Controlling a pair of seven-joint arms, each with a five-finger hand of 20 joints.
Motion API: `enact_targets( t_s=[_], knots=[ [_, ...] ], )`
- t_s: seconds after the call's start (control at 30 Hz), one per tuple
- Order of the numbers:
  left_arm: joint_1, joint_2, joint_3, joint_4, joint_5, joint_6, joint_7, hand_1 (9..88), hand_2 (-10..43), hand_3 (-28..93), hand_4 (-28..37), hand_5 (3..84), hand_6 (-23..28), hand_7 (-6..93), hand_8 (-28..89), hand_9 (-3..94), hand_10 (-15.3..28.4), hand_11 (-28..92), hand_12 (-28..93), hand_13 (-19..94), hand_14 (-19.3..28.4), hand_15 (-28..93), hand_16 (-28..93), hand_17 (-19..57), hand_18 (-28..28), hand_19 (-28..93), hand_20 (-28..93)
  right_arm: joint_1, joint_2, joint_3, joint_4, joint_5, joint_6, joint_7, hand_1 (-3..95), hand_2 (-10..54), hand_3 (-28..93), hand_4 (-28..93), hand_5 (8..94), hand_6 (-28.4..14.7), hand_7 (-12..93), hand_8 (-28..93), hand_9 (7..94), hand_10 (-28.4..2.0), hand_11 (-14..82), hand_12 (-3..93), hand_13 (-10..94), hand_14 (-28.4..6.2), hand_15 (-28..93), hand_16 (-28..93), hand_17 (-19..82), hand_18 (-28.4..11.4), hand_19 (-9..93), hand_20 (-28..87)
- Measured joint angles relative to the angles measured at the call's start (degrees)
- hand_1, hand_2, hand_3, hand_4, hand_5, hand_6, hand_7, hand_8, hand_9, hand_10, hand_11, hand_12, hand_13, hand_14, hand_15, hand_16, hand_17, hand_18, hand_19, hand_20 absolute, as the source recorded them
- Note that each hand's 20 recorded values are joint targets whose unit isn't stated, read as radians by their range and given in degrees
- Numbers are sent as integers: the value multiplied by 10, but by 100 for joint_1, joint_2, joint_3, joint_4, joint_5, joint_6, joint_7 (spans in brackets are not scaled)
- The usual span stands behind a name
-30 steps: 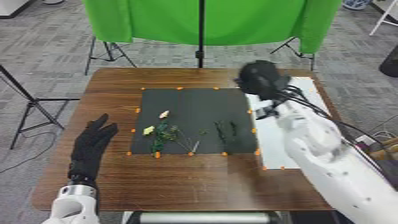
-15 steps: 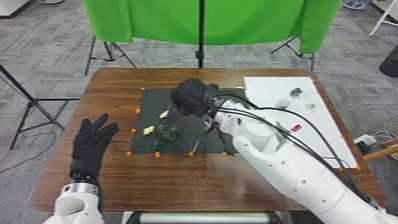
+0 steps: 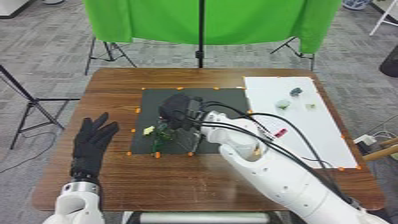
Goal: Arrange flowers
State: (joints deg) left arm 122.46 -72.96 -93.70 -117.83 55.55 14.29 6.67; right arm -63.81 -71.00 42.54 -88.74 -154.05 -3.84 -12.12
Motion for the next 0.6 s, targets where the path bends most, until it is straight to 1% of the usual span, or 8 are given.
enact_targets(
  t_s=[0.37,0.6],
  knots=[
    [0,7,5,0,4,-2,0,155,88,604,-283,391,42,62,-54,445,124,159,153,342,149,98,59,17,128,68,188,-35,-108,83,147,-240,-185,19,573,-95,581,-167,654,34,286,37,761,-101,85,321,860,-3,614,337,609,-100,932,587],
    [-1,9,5,0,4,-8,-4,156,83,602,-283,391,42,61,-53,444,123,159,153,341,149,98,59,16,129,68,188,-56,-97,124,156,-277,-273,72,571,-95,581,-168,642,33,285,35,749,-101,95,312,859,-3,616,335,607,-100,932,585]
  ],
)
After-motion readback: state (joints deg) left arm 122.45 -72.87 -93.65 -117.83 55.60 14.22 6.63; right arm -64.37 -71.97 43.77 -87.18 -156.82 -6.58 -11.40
